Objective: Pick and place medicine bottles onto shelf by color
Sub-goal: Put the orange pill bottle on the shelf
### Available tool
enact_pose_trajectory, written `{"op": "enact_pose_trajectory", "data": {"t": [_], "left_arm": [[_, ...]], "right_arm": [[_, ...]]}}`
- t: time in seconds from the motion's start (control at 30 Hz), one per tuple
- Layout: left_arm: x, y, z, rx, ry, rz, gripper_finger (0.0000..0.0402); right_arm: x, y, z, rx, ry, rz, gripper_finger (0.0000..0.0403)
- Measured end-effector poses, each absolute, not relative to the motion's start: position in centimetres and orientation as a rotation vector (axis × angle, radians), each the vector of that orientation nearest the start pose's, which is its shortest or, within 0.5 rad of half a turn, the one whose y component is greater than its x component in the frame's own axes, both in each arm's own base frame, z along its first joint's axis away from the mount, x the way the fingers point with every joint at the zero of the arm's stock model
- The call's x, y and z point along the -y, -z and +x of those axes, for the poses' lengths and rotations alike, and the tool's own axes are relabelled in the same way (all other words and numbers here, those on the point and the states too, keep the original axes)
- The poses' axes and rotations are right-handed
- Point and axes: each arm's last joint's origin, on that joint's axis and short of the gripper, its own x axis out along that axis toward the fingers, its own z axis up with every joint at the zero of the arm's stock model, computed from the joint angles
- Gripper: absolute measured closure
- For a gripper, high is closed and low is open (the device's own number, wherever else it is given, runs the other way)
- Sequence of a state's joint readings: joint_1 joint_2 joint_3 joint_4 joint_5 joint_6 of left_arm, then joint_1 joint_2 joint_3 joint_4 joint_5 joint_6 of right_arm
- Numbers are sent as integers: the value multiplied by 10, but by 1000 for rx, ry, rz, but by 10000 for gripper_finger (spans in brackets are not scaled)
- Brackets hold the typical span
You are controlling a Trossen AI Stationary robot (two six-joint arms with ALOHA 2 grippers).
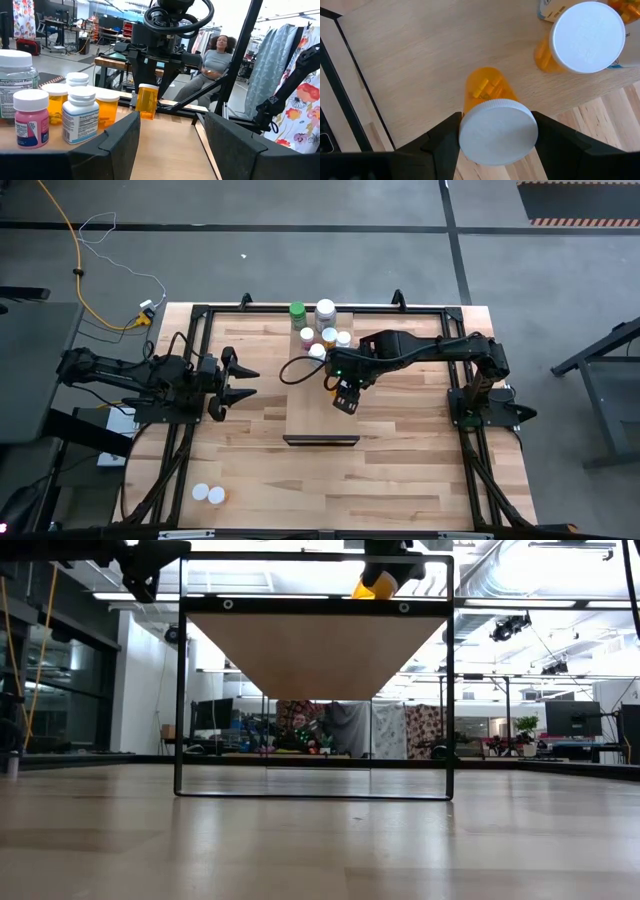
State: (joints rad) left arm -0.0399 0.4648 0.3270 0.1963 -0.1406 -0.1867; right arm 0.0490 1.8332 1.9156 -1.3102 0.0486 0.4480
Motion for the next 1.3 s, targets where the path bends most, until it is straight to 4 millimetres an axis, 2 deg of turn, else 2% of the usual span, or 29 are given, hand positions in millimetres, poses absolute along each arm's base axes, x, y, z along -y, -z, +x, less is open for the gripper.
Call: {"op": "enact_pose_trajectory", "data": {"t": [0.9, 1.07, 1.2, 1.3], "left_arm": [[1, -253, 131, 70, -94, -212, 188], [1, -254, 131, 78, -94, -212, 188], [1, -254, 131, 82, -94, -213, 188], [1, -254, 131, 84, -95, -213, 188]], "right_arm": [[-18, -351, 369, -1112, 198, 374, 183], [-17, -358, 369, -1113, 214, 343, 183], [-15, -358, 371, -1212, 306, 267, 183], [-18, -347, 376, -1348, 345, 198, 183]]}}
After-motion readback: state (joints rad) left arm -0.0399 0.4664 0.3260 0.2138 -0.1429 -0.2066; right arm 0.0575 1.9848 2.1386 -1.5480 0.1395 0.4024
